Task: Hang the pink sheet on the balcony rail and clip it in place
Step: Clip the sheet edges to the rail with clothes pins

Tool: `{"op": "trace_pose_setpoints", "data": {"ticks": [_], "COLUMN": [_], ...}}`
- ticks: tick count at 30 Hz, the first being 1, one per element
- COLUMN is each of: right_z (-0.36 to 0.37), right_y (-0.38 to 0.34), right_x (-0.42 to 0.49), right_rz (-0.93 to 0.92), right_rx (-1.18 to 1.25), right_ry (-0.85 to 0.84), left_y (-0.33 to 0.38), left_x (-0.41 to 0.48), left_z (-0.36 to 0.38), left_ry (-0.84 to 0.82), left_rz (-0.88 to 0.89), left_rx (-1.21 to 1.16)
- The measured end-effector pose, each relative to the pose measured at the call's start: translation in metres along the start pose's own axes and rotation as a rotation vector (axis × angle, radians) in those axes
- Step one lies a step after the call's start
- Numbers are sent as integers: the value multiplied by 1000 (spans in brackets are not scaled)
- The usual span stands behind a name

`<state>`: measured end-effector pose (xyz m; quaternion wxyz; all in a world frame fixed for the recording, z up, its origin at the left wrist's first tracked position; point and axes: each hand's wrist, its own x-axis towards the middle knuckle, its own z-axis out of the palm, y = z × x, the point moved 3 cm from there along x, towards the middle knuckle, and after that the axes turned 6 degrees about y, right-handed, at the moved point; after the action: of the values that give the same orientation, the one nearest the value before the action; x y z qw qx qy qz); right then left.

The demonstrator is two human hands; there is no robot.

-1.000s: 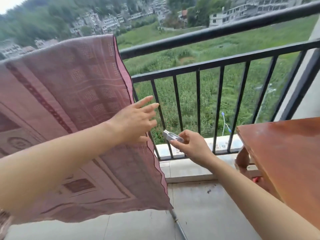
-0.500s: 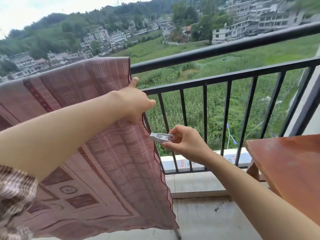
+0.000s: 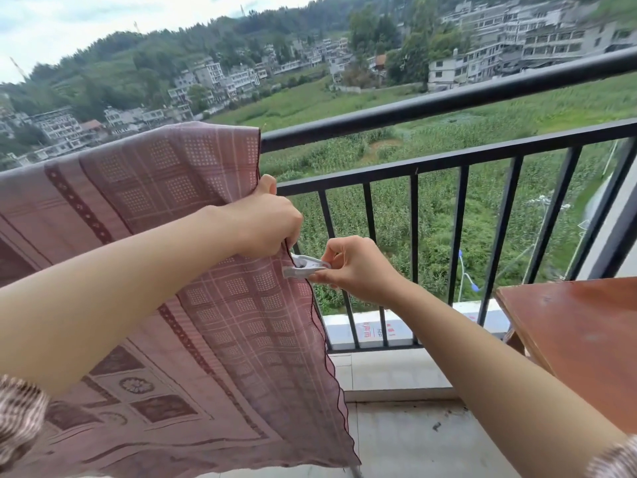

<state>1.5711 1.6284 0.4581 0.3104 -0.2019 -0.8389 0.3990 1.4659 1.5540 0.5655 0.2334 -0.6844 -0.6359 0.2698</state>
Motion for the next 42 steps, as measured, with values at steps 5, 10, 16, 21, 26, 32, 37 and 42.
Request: {"op": "trace_pose_setpoints", "data": {"ticks": [5,10,16,21,26,32,37,42], "right_z": [4,-3,5,9,10,7,-7,-47], "right_y": [-2,2,-9,-13,-4,28,89,142], "right_x": [7,6,6,1,-9,-38,-110,-221], "right_rz": [-5,7,-26,-27,60,208,479,808], "right_rx": [2,5,-4,-50,-12,34,-36,-135], "right_ry": [-39,-13,-20,-24,5,63,160,329], "left_y": [-1,1,4,5,11,53,131,252], "left_x": [-4,-8,-12,-15,-17,-12,30,83], "left_z": [1,1,0,1,-2,-4,15,44], "left_ry": [8,11,13,66,89,330,432,154], "left_rz": [15,27,29,-1,-34,-59,-1,64], "left_rx": [-75,-93,-110,-117,-118,-424,-636,-860]}}
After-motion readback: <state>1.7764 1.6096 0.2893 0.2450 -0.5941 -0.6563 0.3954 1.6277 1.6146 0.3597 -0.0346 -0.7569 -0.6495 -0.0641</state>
